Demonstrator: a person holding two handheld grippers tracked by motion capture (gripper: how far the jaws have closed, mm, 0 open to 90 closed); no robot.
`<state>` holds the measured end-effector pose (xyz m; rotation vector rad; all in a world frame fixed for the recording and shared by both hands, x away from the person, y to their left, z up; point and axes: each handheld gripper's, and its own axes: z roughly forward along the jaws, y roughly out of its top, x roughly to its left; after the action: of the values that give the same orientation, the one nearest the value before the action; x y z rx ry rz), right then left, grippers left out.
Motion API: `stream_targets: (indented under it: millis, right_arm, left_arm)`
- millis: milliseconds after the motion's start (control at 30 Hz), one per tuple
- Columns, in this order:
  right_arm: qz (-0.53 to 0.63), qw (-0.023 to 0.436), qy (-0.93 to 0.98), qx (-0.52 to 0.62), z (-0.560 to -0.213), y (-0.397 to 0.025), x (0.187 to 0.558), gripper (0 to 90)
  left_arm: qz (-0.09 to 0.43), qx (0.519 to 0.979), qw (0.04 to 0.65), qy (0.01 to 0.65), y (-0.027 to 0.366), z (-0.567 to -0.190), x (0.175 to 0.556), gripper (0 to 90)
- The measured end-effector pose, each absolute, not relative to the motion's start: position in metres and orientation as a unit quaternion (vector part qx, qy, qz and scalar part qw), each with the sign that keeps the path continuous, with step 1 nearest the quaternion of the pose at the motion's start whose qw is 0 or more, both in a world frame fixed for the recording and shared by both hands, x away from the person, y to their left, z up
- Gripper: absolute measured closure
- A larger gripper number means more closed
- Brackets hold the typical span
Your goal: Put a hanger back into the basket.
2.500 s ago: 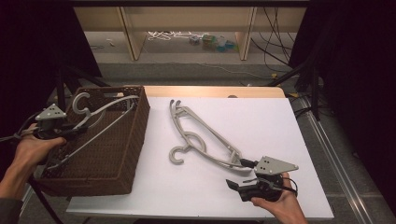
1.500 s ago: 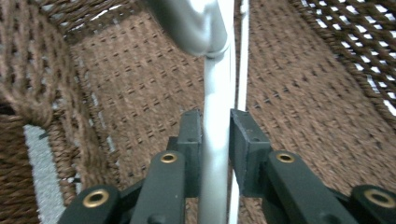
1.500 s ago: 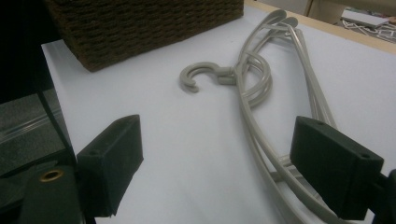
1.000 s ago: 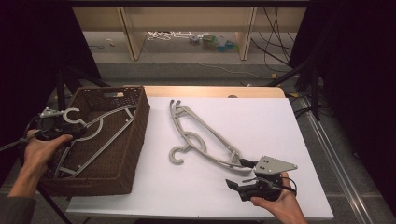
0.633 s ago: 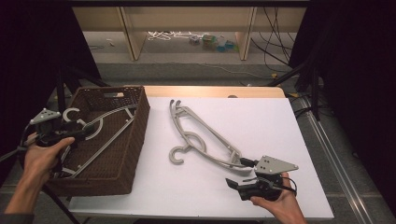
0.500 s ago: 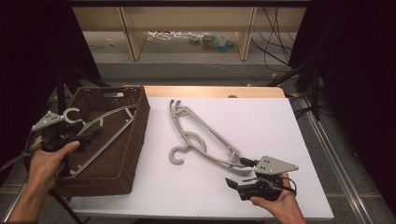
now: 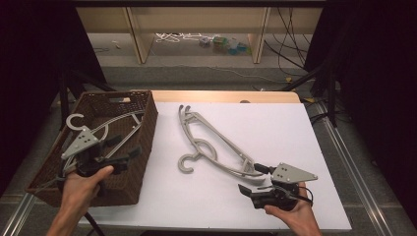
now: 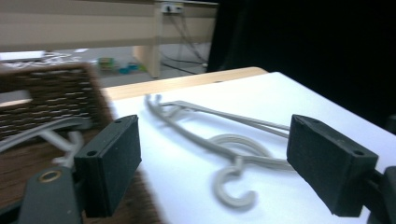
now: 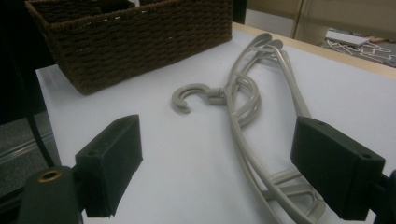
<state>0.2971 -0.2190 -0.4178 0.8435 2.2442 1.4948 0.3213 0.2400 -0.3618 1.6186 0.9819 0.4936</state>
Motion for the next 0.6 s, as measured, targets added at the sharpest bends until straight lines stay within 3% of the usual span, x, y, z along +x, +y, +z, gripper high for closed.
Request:
stream_targets:
  millis: [600]
  right_arm:
    - [0.541, 0.157, 0.769, 0.301, -0.421, -0.225, 0.297, 16.9]
  left_arm:
    - [0.204, 0.691, 0.585, 0.372, 0.194, -0.396, 0.311, 17.4]
